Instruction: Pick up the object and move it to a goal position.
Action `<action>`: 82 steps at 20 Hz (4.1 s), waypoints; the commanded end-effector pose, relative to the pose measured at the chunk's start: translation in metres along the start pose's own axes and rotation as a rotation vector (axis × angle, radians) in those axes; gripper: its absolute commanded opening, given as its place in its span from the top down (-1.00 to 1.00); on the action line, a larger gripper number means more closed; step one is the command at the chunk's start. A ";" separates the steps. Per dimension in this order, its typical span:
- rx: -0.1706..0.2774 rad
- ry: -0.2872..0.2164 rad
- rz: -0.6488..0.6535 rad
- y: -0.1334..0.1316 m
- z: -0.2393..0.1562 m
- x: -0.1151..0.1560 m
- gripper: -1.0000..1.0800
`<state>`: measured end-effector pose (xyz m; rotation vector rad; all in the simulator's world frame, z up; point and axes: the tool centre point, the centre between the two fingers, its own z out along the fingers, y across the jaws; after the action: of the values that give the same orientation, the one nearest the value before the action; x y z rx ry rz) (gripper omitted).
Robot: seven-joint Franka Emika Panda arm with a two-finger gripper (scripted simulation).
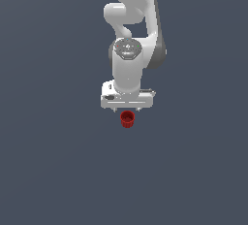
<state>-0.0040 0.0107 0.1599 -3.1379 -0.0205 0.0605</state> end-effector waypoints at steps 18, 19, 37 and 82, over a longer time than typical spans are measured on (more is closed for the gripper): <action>0.005 0.024 0.316 -0.006 0.043 -0.011 -0.92; 0.005 0.026 0.337 -0.006 0.046 -0.012 -0.92; 0.006 0.038 0.475 -0.007 0.066 -0.018 -0.92; 0.007 0.039 0.479 0.049 0.079 0.042 1.00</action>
<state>0.0270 -0.0296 0.0741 -3.0563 0.7247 0.0017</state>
